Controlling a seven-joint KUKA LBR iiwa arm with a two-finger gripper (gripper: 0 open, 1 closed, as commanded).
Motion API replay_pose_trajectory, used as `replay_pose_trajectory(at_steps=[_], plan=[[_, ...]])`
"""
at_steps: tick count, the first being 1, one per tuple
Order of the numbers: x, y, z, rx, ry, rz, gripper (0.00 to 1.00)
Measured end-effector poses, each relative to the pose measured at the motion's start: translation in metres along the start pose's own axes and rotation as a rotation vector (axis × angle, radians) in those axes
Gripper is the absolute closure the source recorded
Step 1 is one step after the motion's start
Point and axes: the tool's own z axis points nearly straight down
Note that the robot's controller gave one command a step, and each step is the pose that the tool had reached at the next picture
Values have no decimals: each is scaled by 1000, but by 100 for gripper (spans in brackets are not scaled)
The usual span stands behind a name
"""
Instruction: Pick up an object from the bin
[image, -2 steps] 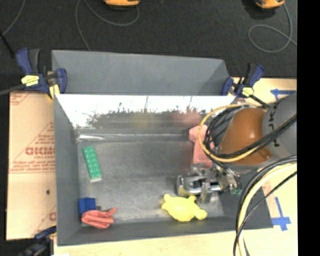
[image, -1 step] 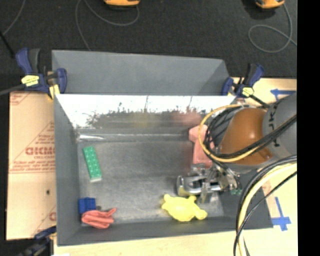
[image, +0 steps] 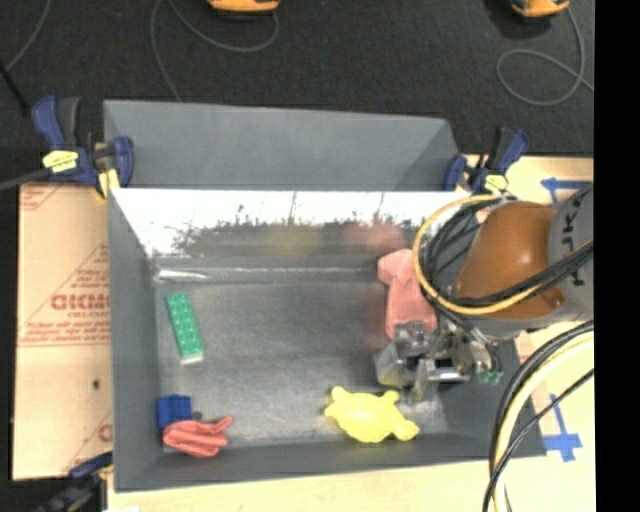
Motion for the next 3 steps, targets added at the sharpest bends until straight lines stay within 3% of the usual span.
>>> replay_pose_trajectory(at_steps=[1,2,3], plan=[[-2,-21,-40,-7,-8,30,100],[1,-11,-61,1,-2,29,100],[0,-5,-111,-3,5,22,100]])
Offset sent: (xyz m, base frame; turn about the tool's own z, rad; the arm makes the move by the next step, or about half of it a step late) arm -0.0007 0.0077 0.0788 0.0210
